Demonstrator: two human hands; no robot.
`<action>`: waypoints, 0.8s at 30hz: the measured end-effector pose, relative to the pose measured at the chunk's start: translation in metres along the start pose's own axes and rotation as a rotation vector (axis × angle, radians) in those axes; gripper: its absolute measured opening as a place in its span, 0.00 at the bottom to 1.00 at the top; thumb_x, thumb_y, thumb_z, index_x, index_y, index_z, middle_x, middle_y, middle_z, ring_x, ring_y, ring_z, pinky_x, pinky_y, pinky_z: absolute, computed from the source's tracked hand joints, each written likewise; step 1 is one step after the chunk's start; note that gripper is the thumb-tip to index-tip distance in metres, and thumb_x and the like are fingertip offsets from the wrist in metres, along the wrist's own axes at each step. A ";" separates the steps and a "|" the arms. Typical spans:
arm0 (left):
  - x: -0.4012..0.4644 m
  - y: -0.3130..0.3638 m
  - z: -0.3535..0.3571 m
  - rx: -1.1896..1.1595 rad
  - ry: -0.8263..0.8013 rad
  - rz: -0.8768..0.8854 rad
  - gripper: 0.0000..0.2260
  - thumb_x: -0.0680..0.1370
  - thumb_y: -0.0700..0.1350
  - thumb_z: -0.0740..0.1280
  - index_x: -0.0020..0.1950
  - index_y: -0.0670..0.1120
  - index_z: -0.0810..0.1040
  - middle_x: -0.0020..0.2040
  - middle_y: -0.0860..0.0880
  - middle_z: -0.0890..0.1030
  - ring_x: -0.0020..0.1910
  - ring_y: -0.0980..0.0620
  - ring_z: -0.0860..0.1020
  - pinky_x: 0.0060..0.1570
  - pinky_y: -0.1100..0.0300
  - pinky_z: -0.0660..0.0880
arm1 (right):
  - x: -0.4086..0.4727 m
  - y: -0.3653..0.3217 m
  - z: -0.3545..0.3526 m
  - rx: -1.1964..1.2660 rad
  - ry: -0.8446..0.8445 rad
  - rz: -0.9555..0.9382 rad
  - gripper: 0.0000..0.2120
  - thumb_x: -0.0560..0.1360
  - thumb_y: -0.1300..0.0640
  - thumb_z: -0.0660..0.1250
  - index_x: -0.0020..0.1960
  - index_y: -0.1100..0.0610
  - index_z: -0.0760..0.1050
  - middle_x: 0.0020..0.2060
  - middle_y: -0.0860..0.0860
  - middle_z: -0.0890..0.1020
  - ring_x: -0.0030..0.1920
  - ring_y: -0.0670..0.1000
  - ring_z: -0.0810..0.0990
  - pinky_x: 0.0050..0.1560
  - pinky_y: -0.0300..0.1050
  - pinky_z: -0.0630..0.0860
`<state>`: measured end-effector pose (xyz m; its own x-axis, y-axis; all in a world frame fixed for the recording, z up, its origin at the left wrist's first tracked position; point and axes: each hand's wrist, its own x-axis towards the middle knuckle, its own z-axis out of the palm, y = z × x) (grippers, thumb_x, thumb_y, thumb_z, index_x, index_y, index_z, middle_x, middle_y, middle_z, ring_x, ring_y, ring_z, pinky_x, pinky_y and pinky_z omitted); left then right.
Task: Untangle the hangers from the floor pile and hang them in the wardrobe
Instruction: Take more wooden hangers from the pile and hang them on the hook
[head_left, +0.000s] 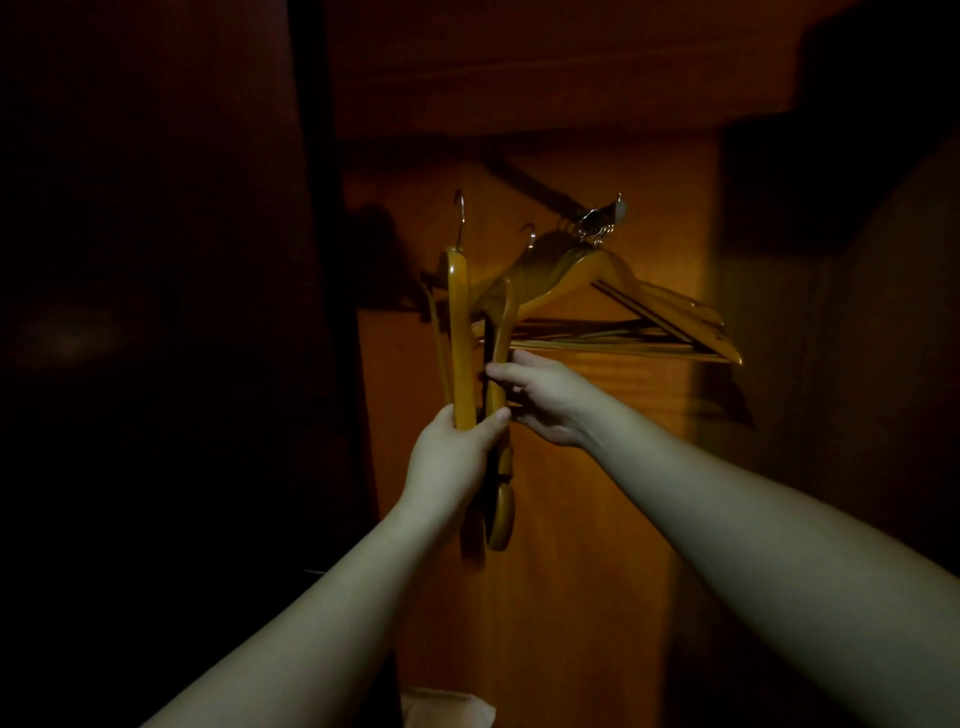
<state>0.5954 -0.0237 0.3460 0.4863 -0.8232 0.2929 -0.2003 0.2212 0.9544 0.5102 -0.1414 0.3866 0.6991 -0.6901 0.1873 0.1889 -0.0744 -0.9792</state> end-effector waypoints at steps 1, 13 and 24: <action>0.001 0.000 -0.002 0.053 0.016 0.027 0.09 0.78 0.53 0.69 0.52 0.49 0.78 0.44 0.47 0.84 0.42 0.47 0.84 0.41 0.52 0.81 | -0.003 0.000 -0.001 -0.010 0.038 -0.001 0.09 0.80 0.60 0.63 0.58 0.60 0.75 0.45 0.54 0.80 0.48 0.52 0.80 0.49 0.47 0.78; 0.011 0.005 -0.006 0.025 0.077 0.060 0.10 0.79 0.51 0.68 0.50 0.45 0.74 0.29 0.50 0.71 0.24 0.53 0.69 0.24 0.60 0.71 | -0.039 0.005 -0.057 -0.555 0.246 0.046 0.06 0.79 0.59 0.60 0.53 0.57 0.75 0.43 0.54 0.78 0.39 0.49 0.75 0.36 0.44 0.72; 0.030 0.012 0.020 0.088 0.067 0.067 0.14 0.79 0.54 0.66 0.53 0.43 0.73 0.30 0.48 0.71 0.23 0.52 0.69 0.23 0.59 0.67 | -0.071 -0.011 -0.154 -1.214 0.410 -0.070 0.21 0.75 0.50 0.71 0.63 0.55 0.69 0.40 0.48 0.80 0.35 0.46 0.79 0.32 0.39 0.73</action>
<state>0.5905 -0.0562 0.3648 0.5241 -0.7709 0.3619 -0.3071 0.2253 0.9246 0.3527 -0.2023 0.3719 0.4097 -0.8123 0.4150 -0.6816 -0.5750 -0.4525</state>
